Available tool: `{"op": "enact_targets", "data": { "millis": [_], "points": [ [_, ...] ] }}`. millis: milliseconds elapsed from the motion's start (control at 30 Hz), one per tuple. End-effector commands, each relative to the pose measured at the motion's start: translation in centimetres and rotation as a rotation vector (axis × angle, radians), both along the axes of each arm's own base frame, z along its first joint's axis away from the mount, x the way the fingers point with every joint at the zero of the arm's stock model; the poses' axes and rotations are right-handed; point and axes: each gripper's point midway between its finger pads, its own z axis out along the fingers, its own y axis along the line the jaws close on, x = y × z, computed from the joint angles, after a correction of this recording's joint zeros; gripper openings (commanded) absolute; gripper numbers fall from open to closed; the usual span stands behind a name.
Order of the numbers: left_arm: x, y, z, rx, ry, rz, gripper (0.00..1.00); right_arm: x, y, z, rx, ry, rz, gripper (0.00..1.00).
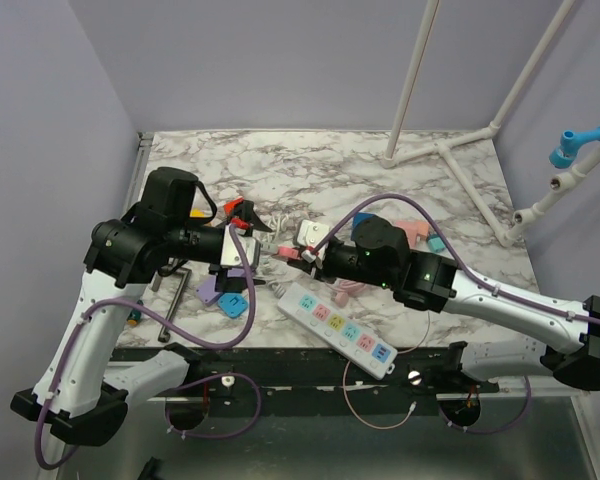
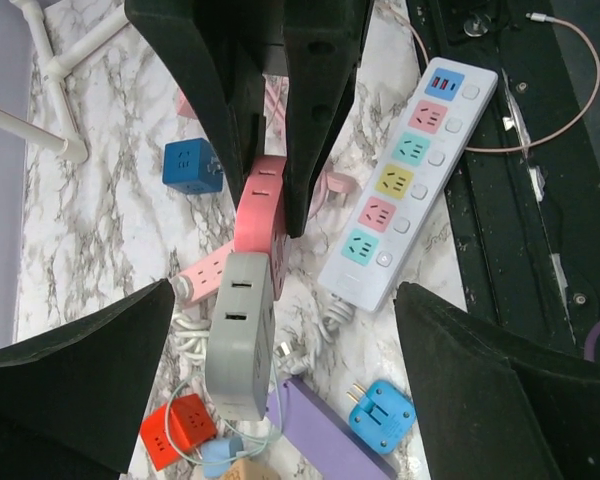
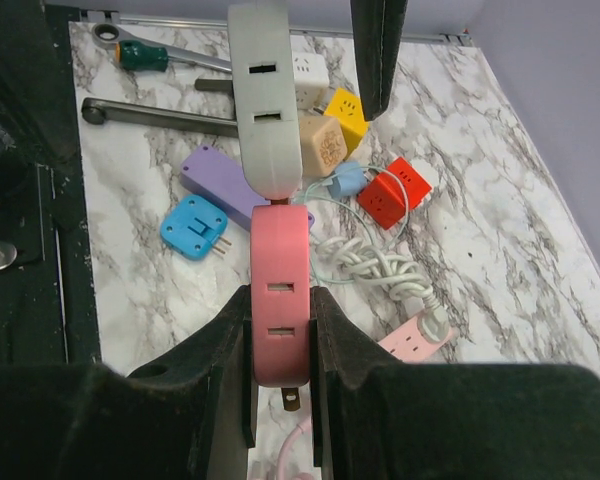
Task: Pull the plug off the socket
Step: Remove the plug from the socket.
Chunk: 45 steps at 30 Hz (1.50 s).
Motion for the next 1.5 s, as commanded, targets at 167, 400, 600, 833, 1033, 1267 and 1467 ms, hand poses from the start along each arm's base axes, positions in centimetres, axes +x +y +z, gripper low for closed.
{"op": "enact_targets", "data": {
  "millis": [167,400,600,833,1033,1267,1467],
  "points": [
    [2.4,-0.4,0.8,0.015,-0.076,0.009,0.75,-0.8,-0.4,1.1,0.003,-0.026,-0.001,0.01],
    [1.8,-0.4,0.4,0.075,0.032,-0.043,0.38,-0.8,-0.2,1.7,0.012,-0.048,-0.007,0.01],
    [1.0,0.0,-0.1,0.105,0.080,-0.059,0.39,0.2,-1.2,2.4,0.018,-0.095,-0.067,0.01],
    [1.9,-0.1,-0.4,0.107,0.066,-0.028,0.52,0.5,-1.1,2.8,0.027,-0.102,-0.081,0.01],
    [3.2,-0.7,0.0,0.071,0.051,0.015,0.34,0.5,-0.8,3.2,0.045,-0.103,-0.079,0.01],
    [3.6,-0.3,-1.8,0.121,0.069,0.023,0.26,0.5,-0.6,4.3,0.082,-0.118,-0.078,0.01],
    [4.5,0.4,-1.7,0.153,-0.015,0.057,0.00,0.9,-1.0,2.4,0.039,-0.116,-0.104,0.01]
  ]
}}
